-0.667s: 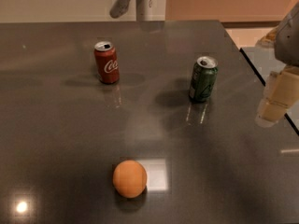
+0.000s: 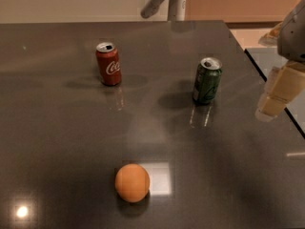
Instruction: Knock green can over
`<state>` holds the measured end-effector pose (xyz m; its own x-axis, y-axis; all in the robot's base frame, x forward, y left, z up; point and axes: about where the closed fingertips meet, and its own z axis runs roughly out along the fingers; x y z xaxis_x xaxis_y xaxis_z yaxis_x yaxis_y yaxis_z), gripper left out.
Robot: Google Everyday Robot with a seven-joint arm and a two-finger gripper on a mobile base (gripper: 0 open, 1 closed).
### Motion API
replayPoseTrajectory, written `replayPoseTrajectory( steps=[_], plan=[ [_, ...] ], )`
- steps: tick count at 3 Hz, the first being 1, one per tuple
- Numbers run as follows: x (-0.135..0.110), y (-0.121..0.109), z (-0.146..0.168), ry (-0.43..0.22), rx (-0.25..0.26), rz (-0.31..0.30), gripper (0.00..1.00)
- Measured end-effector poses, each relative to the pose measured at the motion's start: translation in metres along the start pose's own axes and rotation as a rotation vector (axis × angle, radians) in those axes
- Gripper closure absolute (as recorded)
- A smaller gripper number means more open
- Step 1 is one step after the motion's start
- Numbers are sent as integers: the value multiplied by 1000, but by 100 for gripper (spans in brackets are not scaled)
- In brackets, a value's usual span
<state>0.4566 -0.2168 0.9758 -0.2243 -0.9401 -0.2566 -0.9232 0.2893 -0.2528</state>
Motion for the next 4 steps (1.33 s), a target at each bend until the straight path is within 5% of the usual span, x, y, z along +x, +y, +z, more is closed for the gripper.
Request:
replayPoseTrajectory(
  steps=[2,4],
  plan=[
    [-8,-57,27,-144,22,66,0],
    [-27,-88,65,-339,-33,134,0]
  ],
)
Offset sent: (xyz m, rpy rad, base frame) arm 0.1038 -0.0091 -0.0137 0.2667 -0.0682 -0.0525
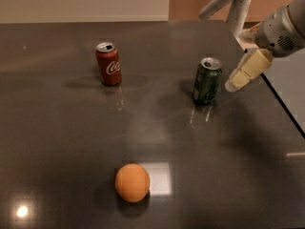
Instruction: Knock green can over
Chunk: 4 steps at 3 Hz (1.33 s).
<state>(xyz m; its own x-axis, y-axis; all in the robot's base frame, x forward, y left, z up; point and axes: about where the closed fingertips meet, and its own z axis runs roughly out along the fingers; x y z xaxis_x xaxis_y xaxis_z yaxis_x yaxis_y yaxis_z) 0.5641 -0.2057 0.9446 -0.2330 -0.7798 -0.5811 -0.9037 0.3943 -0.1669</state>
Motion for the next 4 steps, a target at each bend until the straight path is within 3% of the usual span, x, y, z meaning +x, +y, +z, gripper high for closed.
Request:
replayPoseTrajectory(
  steps=[1,3,4],
  plan=[
    [-6,-1,21,-76,-25,13,0],
    [-12,1,56,-153,-69,25,0],
    [-13,4,70,-177,-94,33,23]
  ],
)
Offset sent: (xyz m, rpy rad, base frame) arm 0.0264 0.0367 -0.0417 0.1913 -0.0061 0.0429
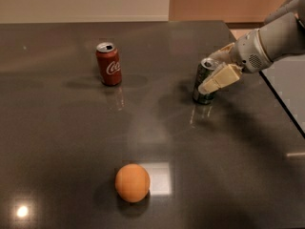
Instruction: Knock green can over
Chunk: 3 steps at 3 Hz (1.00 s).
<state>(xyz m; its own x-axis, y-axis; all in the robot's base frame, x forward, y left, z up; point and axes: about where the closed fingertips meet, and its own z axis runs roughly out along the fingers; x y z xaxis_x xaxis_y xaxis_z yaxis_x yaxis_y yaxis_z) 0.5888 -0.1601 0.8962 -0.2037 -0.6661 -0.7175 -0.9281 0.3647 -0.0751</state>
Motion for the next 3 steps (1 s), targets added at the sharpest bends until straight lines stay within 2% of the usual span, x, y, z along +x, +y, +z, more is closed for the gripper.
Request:
replayPoseTrajectory(
  steps=[1,2,3],
  plan=[
    [0,0,5,-15,-17,3,46],
    [-10,3,-4,5,-28,-15,70],
    [-26,8,-23,141,-33,-60,93]
  ],
)
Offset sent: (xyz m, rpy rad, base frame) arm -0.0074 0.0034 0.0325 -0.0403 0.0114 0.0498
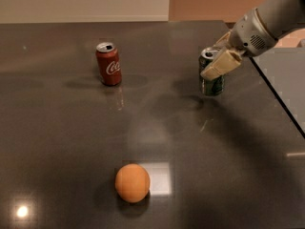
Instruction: Knock green can over
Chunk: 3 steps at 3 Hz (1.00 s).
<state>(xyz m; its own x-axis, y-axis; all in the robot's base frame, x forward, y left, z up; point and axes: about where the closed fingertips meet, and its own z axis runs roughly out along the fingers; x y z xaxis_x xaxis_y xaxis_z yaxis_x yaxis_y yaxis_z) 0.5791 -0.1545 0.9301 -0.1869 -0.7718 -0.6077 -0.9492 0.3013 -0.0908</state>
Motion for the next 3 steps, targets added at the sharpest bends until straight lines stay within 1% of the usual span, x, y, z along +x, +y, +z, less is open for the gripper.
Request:
replayPoseTrajectory(
  steps=[1,2,3],
  plan=[
    [-1,11,-13,205,-23,-84,100],
    [8,19,-18,378,-39,-131,100],
    [18,26,-12,476,-55,-160,100]
  ],
)
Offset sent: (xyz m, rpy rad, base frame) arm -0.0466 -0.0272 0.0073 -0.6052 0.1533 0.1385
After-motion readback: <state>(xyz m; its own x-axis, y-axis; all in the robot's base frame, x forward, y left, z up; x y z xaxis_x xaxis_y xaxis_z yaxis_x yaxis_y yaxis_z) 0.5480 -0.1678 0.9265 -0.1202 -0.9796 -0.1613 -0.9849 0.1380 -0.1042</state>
